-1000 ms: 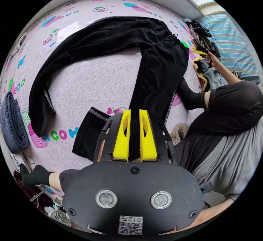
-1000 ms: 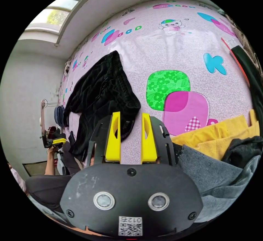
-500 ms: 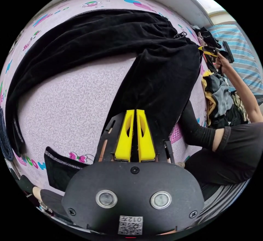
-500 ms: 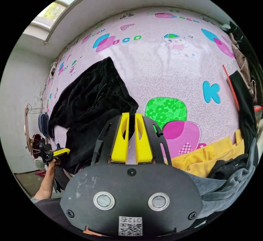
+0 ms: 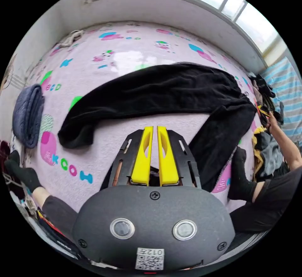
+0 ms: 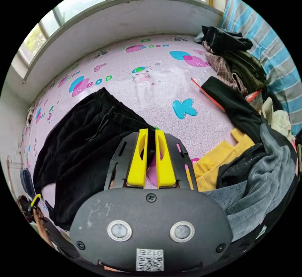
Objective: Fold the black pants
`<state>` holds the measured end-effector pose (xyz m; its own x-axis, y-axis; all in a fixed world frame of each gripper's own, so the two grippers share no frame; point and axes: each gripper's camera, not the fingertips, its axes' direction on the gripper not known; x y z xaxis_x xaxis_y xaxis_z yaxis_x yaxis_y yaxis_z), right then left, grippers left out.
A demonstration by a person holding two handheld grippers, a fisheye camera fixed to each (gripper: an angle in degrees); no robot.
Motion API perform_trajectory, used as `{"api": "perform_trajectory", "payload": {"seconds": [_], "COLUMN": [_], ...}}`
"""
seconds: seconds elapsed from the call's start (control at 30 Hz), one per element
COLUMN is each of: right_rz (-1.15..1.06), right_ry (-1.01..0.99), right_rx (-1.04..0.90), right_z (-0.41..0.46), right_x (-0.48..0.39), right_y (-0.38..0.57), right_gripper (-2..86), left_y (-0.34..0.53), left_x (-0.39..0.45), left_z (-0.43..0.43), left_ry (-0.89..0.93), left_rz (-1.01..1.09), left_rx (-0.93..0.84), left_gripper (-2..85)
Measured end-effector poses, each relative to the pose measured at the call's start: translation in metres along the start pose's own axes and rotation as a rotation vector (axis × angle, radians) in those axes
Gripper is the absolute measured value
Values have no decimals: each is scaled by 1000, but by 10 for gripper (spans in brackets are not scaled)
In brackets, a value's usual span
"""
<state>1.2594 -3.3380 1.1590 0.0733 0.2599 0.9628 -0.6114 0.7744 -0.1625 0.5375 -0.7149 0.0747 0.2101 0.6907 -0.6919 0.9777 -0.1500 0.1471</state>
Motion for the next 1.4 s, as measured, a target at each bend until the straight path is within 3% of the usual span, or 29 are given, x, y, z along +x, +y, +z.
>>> {"api": "perform_trajectory", "payload": {"seconds": [0.07, 0.13, 0.23, 0.33, 0.43, 0.7, 0.8, 0.87, 1.0, 1.1, 1.27, 1.33, 1.4], "right_rz": [-135, -331, -610, -892, -1125, -1504, -1504, -1507, -1494, -1375, -1093, -1057, -1050], "right_ry": [-80, -277, -419, -386, -327, -203, -212, -179, -106, -137, -281, -349, -368], "right_rx": [-24, -119, -247, -406, -433, -511, -537, -440, -414, -280, -14, 10, -69], "right_z": [-2, 1, -3, 5, 13, 89, 117, 117, 122, 99, 36, 30, 46], "right_x": [-40, -110, -222, -339, -435, -559, -574, -578, -588, -588, -563, -557, -562], "right_y": [10, 23, 49, 100, 171, 378, 426, 446, 473, 456, 402, 403, 410], "right_gripper": [44, 48, 53, 75, 85, 103, 88, 55, 0, -6, -5, 2, 15], "left_y": [12, 17, 15, 11, 11, 11, 10, 7, -7, -32, -57, -56, -55], "left_x": [-43, -64, -87, -102, -115, -110, -106, -102, -96, -92, -84, -82, -88], "left_z": [-16, -21, -17, -7, 6, 27, 29, 30, 22, -15, -105, -111, -97], "left_ry": [-189, -284, -392, -492, -507, -425, -383, -389, -479, -553, -659, -679, -664], "left_rz": [-109, -116, -69, -40, -38, 67, 106, 119, 130, 156, 189, 212, 210], "left_rx": [7, -10, -86, -163, -213, -260, -274, -305, -316, -193, 158, 174, 82], "left_gripper": [70, 85, 96, 103, 108, 93, 64, 42, 20, 13, 14, 19, 26]}}
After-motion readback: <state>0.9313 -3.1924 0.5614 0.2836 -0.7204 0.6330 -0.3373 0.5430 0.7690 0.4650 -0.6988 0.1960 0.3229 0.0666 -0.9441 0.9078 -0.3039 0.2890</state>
